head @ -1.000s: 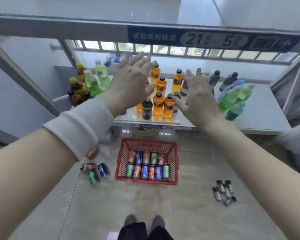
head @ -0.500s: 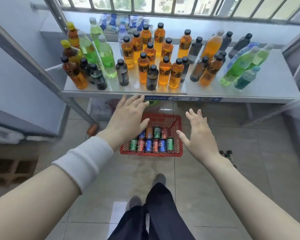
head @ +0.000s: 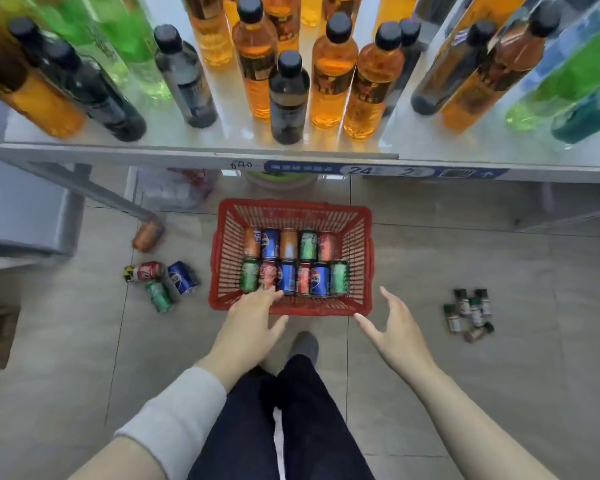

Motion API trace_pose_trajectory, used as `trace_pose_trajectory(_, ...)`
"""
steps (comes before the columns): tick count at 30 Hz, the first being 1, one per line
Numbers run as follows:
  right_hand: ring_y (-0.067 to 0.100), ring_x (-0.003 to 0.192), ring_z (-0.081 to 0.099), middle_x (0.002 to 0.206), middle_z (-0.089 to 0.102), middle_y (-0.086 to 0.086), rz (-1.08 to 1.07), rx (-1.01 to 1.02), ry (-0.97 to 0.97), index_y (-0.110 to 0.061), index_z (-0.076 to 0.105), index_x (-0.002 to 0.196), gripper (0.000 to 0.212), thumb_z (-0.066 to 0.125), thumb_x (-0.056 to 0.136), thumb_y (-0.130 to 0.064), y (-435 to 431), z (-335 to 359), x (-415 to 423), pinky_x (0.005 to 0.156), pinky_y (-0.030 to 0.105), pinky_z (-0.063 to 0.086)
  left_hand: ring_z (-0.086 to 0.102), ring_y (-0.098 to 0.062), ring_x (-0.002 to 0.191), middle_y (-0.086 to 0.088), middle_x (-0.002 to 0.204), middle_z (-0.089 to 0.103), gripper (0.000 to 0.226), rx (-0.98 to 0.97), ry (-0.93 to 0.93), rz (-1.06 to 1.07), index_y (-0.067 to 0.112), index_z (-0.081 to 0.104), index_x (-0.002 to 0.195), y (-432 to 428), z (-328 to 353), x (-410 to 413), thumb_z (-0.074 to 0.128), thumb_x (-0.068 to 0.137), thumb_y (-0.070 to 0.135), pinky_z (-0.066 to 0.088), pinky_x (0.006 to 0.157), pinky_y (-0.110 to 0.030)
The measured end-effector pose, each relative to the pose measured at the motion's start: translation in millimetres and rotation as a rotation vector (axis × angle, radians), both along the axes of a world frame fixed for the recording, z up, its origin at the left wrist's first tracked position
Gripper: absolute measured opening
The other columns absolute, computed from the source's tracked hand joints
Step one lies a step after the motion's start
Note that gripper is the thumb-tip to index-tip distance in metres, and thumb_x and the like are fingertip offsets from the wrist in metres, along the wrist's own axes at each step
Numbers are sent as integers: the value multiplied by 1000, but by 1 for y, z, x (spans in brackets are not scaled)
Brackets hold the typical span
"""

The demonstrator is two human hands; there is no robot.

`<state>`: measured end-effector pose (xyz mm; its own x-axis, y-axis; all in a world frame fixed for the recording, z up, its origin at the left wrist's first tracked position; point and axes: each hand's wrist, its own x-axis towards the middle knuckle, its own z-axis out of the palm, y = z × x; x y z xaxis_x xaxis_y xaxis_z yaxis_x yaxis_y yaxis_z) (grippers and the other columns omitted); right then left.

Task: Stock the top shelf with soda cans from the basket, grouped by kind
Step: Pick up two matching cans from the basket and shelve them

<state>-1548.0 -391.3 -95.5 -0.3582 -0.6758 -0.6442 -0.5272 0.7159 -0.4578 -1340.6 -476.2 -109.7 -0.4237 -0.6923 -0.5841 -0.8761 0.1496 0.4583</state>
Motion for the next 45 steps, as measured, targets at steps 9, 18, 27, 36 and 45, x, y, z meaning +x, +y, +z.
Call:
trace_pose_trajectory(9, 30, 129, 40, 140, 41, 15, 232, 197, 77, -6, 32, 139, 66, 64, 84, -25, -81, -298, -34, 103, 34, 33, 41, -23, 129, -8, 141, 45, 50, 143, -33, -108, 13, 39, 138, -52, -296, -52, 50, 92, 26, 31, 106, -29)
trace_pose_trajectory(18, 29, 122, 43, 133, 43, 15, 503, 398, 246, -4, 39, 133, 52, 57, 90, -26, -126, -452, -70, 98, 35, 39, 33, -30, 133, -14, 145, 36, 55, -174, -77, -245, 9, 29, 141, -145, -486, -139, 48, 92, 25, 24, 108, -36)
trace_pose_trajectory(27, 28, 114, 49, 127, 48, 15, 462, 326, 198, -8, 31, 134, 64, 66, 83, -23, -131, -454, -74, 89, 33, 42, 40, -32, 121, -16, 129, 45, 55, -245, -88, -147, 4, 39, 127, -164, -515, -155, 57, 88, 38, 32, 101, -38)
trace_pose_trajectory(36, 30, 127, 41, 144, 26, 15, 437, 388, 23, -16, 20, 142, 77, 67, 83, -25, -129, -446, -77, 99, 35, 40, 38, -17, 84, -3, 94, 39, 51, -61, 151, -43, 16, 30, 94, -161, -497, -142, 76, 73, 29, 28, 69, -25)
trace_pose_trajectory(45, 28, 124, 42, 135, 45, 10, 501, 420, 40, -14, 21, 137, 90, 77, 70, -34, -125, -456, -78, 96, 37, 41, 37, -20, 120, -6, 123, 46, 71, 49, 154, -122, 16, 45, 123, -162, -499, -135, 81, 64, 30, 32, 95, -28)
